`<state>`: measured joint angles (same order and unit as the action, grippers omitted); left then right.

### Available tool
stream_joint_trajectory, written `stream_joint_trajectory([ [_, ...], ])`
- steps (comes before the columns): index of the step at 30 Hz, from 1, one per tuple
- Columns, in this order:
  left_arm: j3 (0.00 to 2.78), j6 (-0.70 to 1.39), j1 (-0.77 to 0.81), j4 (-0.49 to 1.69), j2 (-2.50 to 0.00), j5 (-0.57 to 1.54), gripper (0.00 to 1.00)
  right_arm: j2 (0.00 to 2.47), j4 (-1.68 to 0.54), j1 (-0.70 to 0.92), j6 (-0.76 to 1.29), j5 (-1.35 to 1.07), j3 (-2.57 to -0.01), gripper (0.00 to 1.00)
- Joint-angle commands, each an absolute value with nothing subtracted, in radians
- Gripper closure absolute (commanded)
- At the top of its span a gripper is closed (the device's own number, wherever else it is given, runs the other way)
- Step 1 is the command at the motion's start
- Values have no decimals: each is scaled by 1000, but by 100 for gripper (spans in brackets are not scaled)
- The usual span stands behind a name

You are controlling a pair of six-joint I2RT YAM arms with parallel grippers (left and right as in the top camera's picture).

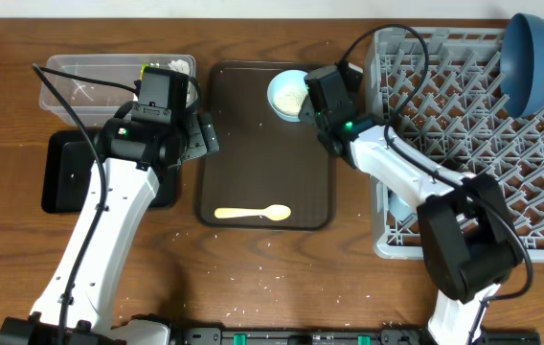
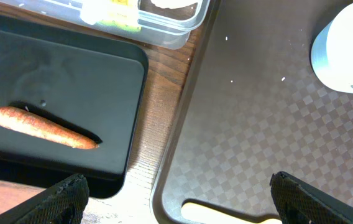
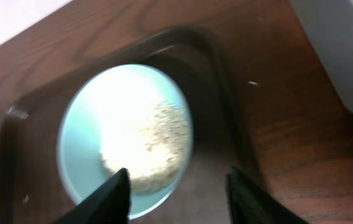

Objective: Sort waste into correct bins and load items into the dishwasher rack
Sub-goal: 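Grasp the rim of the light-blue rice bowl with the right gripper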

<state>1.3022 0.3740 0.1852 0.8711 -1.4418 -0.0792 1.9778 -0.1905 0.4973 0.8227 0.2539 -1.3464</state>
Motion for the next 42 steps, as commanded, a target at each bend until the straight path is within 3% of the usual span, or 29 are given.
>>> stream_joint_trajectory([
  [1,1313,379,182,875,-1444,-91,4,2033,-193,484,871,280,-1353,62],
  [3,1313,379,182,875,-1444,-91,4,2049,-189,479,884,272,-1353,66],
  [17,1313,379,182,875,-1444,-91,4,2082,-138,475,873,228,-1353,68],
  [23,1313,379,182,875,-1444,-91,4,2082,-65,475,784,182,-1353,44],
  [42,1313,379,182,875,-1444,-91,4,2135,-19,484,768,141,-1353,48],
])
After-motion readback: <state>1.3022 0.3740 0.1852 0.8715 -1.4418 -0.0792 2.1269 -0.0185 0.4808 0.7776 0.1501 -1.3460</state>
